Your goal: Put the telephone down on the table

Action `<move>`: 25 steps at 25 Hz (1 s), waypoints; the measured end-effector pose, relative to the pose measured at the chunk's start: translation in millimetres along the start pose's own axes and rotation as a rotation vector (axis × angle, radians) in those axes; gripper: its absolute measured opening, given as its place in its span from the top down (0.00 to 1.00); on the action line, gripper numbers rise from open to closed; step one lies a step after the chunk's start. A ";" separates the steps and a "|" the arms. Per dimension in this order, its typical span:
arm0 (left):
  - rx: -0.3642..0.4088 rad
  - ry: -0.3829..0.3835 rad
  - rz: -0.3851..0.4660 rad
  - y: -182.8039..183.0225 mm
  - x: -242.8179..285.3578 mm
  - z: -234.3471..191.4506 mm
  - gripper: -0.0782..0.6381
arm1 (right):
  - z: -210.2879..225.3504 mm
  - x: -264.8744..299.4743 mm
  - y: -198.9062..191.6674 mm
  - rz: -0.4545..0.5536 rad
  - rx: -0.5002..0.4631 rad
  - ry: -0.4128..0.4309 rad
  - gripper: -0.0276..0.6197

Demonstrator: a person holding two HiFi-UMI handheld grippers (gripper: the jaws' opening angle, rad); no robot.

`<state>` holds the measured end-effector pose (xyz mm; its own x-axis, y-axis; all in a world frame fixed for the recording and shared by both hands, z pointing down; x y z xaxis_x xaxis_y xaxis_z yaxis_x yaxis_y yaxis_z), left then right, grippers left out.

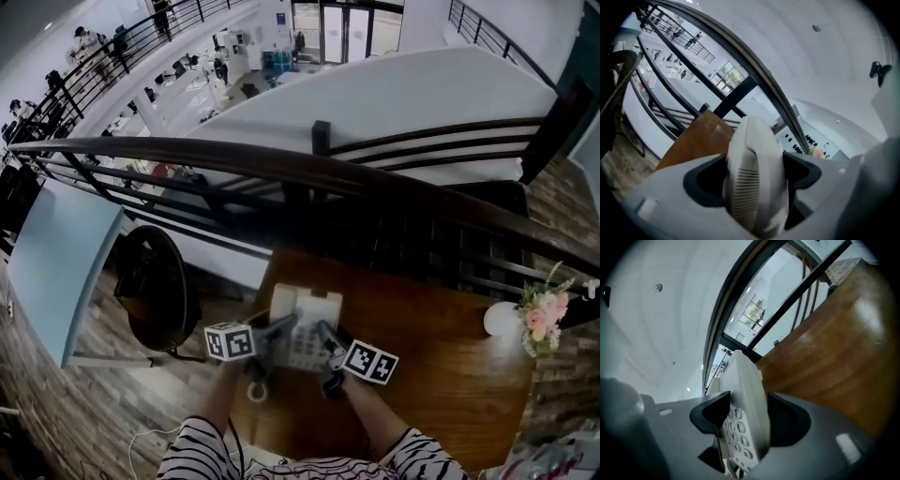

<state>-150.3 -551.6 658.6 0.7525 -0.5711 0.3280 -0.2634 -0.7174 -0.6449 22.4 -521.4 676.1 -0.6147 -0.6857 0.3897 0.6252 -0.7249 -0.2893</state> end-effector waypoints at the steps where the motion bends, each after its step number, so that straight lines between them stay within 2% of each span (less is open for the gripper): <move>1: 0.011 -0.006 -0.017 3.8 8.0 -3.0 0.37 | 3.7 4.2 4.8 0.001 0.018 -0.004 0.58; 4: 0.046 -0.023 -0.070 14.6 30.9 -10.0 0.37 | 13.7 14.7 18.1 0.013 0.065 -0.015 0.58; 8: 0.052 -0.038 -0.109 18.5 58.2 -22.6 0.37 | 30.8 26.4 32.1 0.035 0.081 -0.035 0.58; 16: -0.015 -0.037 -0.163 22.3 84.1 -44.8 0.37 | 47.4 42.9 44.5 0.016 0.101 -0.054 0.59; 25: -0.020 -0.031 -0.164 19.4 87.9 -54.0 0.36 | 56.6 50.4 43.9 0.005 0.115 -0.042 0.60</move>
<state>-121.9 -637.3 712.2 0.8048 -0.4329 0.4062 -0.1470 -0.8083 -0.5701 46.1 -584.1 732.5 -0.5921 -0.6841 0.4259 0.6806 -0.7075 -0.1902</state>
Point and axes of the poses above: the fingertips, and each gripper's own axes: x forward along the fingers, z to its right, y out of its top, the point moved 5 cm from there along -x, backward along the fingers, and after that the axes turned 5 degrees about x, right-handed, at the moved point
